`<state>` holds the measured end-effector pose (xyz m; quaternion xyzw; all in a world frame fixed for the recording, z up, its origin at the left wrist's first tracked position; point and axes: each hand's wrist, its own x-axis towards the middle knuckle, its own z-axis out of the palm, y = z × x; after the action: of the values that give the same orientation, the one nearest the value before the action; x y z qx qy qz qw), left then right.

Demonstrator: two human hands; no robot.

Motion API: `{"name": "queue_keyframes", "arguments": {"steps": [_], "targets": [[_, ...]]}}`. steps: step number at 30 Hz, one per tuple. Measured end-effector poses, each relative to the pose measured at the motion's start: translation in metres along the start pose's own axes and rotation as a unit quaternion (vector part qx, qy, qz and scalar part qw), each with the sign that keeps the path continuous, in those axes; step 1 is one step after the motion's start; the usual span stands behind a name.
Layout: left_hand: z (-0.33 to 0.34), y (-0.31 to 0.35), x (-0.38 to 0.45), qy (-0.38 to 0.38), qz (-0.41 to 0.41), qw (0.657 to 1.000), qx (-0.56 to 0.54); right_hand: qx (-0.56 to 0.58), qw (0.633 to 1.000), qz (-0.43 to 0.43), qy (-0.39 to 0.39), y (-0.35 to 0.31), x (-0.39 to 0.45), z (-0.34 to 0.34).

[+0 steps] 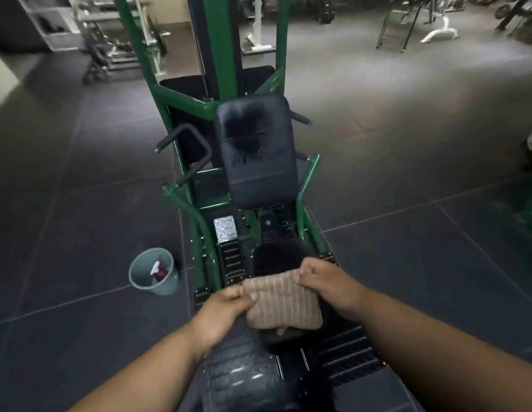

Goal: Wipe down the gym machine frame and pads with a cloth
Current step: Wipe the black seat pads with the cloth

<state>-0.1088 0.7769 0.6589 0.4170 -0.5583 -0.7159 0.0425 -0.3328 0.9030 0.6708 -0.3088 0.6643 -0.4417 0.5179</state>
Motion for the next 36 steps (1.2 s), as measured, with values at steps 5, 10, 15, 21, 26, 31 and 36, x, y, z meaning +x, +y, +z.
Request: {"name": "queue_keyframes", "arguments": {"steps": [5, 10, 15, 21, 26, 31, 36], "targets": [[0.067, -0.013, 0.014, 0.039, -0.097, 0.98, -0.167, 0.245, 0.945, 0.156, -0.148, 0.046, 0.007, -0.04], [0.094, -0.045, 0.023, 0.153, -0.129, 0.979, -0.038, 0.162, 0.96, 0.22, -0.055, 0.072, 0.013, -0.06], [0.078, -0.073, 0.022, 0.275, -0.18, 0.933, 0.147, 0.126, 0.989, 0.071, 0.035, 0.065, 0.053, -0.108], [0.082, -0.092, 0.028, 0.247, -0.171, 0.948, 0.103, -0.301, 0.948, -0.072, -0.08, 0.093, 0.089, -0.088], [0.081, -0.096, 0.033, 0.255, -0.155, 0.952, 0.062, -0.527, 0.839, -0.009, -0.136, 0.107, 0.108, -0.031], [0.074, -0.104, 0.034, 0.238, -0.141, 0.96, -0.036, -0.542, 0.812, -0.043, -0.21, 0.088, 0.109, 0.009], [0.071, -0.109, 0.03, 0.213, -0.131, 0.968, -0.037, -0.558, 0.768, -0.12, -0.293, 0.083, 0.096, 0.008]]}}
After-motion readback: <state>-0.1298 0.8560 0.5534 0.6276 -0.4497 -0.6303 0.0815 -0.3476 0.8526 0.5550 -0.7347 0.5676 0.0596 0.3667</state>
